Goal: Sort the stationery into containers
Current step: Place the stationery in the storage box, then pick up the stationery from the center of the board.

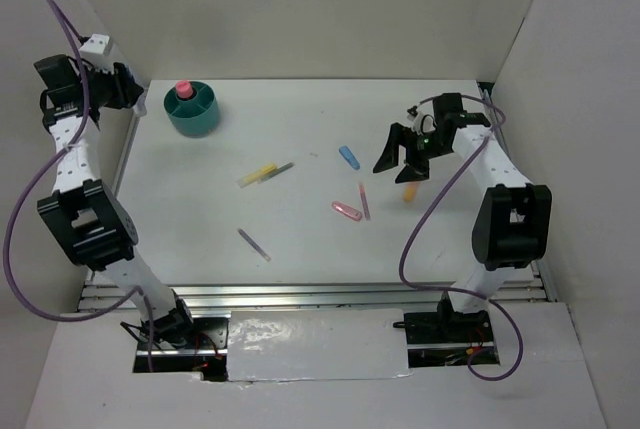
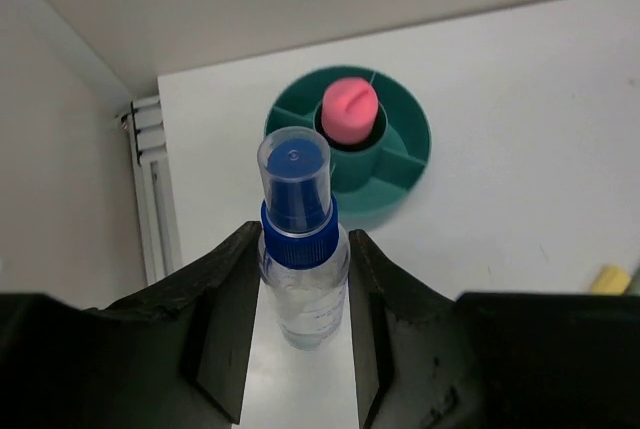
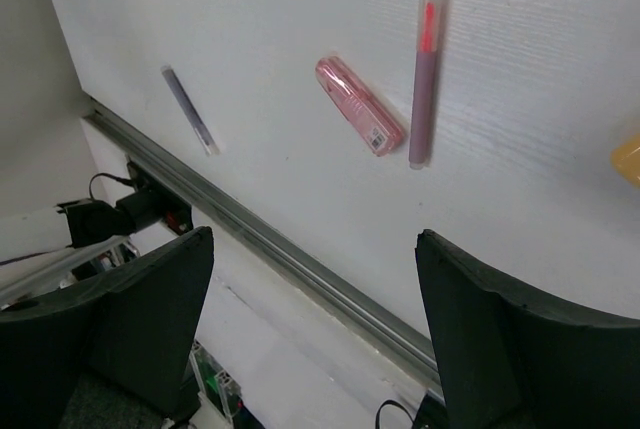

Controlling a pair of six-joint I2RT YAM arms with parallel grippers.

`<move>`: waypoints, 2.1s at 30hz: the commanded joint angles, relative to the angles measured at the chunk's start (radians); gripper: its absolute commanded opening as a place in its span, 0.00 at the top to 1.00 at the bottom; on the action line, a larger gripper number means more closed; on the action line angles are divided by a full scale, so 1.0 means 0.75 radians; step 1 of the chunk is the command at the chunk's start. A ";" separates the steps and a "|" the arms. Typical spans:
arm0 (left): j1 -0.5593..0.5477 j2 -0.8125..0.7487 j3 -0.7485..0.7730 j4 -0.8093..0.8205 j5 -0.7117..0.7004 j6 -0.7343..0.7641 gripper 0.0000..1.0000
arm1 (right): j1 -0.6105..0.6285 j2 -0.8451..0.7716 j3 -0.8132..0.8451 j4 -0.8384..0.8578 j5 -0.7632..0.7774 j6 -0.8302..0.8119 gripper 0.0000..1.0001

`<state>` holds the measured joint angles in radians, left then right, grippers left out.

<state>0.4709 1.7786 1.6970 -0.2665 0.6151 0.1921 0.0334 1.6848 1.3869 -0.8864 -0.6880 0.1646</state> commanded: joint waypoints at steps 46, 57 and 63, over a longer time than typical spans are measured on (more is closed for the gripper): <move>-0.102 0.627 0.077 1.104 0.049 -0.354 0.68 | 0.086 0.163 0.108 -0.047 0.066 -0.027 0.12; -0.102 0.513 0.077 1.047 0.061 -0.365 0.15 | 0.086 0.092 0.104 -0.058 0.087 -0.037 0.12; -0.053 0.261 0.012 0.904 0.153 -0.377 0.17 | 0.054 -0.013 0.067 -0.047 0.118 -0.060 0.11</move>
<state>0.4072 2.1513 1.6962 0.4191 0.6636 -0.1093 0.0860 1.7706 1.4288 -0.9054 -0.6140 0.1482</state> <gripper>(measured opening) 0.838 0.885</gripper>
